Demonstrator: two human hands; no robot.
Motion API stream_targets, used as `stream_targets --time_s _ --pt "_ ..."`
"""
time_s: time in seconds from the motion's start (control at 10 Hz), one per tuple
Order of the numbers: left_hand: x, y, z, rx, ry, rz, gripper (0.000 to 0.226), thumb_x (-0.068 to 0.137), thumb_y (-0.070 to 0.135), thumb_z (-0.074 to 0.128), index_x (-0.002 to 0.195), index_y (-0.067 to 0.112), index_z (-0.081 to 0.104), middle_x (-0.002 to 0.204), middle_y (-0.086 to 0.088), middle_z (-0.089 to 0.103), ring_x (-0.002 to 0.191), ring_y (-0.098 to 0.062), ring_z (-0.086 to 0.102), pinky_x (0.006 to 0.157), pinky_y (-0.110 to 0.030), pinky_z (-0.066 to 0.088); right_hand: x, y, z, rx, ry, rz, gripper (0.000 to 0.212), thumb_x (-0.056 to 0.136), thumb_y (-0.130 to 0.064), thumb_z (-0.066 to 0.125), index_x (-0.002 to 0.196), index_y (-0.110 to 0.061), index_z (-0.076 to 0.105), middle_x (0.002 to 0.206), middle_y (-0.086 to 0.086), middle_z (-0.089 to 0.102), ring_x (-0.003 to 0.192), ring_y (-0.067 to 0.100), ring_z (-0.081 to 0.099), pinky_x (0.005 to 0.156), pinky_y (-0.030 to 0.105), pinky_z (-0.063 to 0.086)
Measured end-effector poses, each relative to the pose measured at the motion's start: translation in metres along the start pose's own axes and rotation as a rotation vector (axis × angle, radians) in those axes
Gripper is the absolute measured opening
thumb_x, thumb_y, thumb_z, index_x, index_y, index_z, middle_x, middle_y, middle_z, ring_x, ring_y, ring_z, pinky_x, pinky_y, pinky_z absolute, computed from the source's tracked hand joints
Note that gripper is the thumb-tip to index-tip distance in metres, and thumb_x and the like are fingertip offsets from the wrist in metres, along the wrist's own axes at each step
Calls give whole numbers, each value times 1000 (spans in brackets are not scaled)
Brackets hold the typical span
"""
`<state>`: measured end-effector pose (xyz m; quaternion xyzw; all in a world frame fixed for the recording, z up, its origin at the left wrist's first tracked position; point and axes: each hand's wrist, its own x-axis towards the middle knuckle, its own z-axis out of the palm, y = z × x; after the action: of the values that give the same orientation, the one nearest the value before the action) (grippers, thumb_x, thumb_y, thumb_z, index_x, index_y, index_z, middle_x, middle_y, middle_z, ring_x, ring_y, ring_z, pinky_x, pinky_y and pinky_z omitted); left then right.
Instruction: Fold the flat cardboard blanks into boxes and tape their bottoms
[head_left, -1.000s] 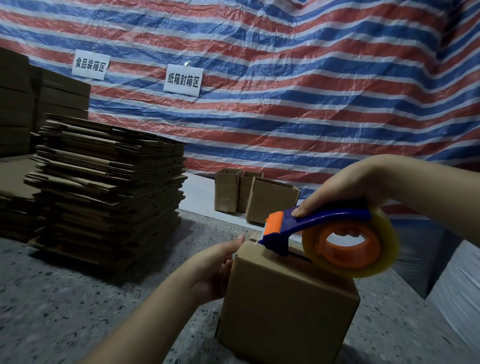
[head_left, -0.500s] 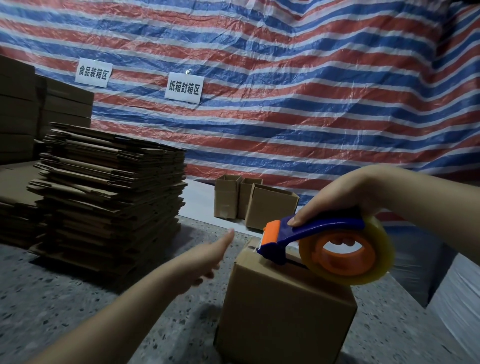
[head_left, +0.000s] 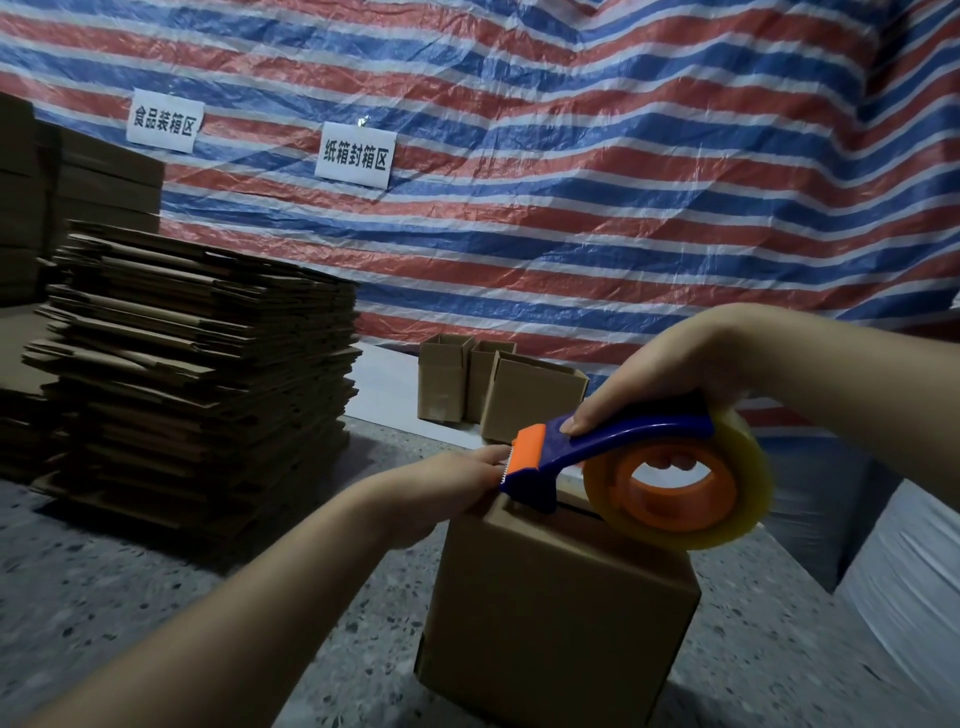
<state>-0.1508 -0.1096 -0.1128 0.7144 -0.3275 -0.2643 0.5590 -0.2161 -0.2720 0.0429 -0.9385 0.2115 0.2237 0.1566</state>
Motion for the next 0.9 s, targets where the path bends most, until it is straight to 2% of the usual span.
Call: stream_targets --time_s 0.1,0.2,0.3,0.4,0.5,0.6,0.7,0.8,0.9 --pt "2 -4 -1 -15 -13 -1 42 106 22 41 148 27 42 129 -11 64 122 -29 58 110 -43 42 0 3 -3 0 -18 -13 63 66 -53 80 110 -10 65 76 7 76 61 16 72 53 25 55" --pt "5 -7 -2 -22 -6 -25 43 107 21 40 149 24 41 130 -11 64 113 -24 62 93 -32 49 1 14 -5 40 -10 -40 60 65 -51 80 105 -8 70 80 9 76 70 22 74 54 27 57" --pt "11 -13 -4 5 30 -52 46 106 21 40 152 24 37 147 -9 50 130 -22 50 112 -36 38 5 37 -11 150 96 -159 55 57 -43 87 99 -8 81 105 16 76 109 39 69 70 32 60" --pt "15 -15 -4 52 76 -69 47 106 22 39 152 28 35 157 -4 35 139 -23 38 119 -41 28 0 68 -14 156 99 -115 61 55 -48 93 103 -12 80 117 16 73 108 35 70 86 39 59" --pt "15 -17 -4 45 74 -69 46 106 23 38 152 29 35 158 -4 33 139 -22 38 119 -41 28 -5 99 -20 259 123 -66 72 42 -50 98 101 -12 81 120 16 72 113 36 68 86 38 60" --pt "14 -18 -4 63 61 -62 46 106 29 39 152 30 35 157 -3 34 135 -18 41 118 -39 29 0 105 -13 161 47 22 78 49 -55 96 110 -11 76 115 15 74 105 33 72 82 36 60" --pt "13 -11 -3 156 70 -93 43 106 32 38 149 31 38 147 -1 45 116 -12 49 113 -34 34 1 98 -6 100 -39 130 86 50 -62 90 117 -14 67 99 10 78 84 22 76 68 30 59" --pt "17 1 1 371 146 -97 31 105 27 36 130 29 54 117 2 57 101 -9 54 106 -36 41 2 95 -7 114 -40 140 79 55 -61 87 115 -14 64 89 7 78 73 17 75 61 27 58" --pt "24 14 14 793 314 37 40 102 32 34 139 24 48 146 0 47 131 -16 44 116 -46 26 0 95 -5 119 -36 132 75 58 -59 85 115 -13 64 85 7 78 69 17 75 58 27 58"
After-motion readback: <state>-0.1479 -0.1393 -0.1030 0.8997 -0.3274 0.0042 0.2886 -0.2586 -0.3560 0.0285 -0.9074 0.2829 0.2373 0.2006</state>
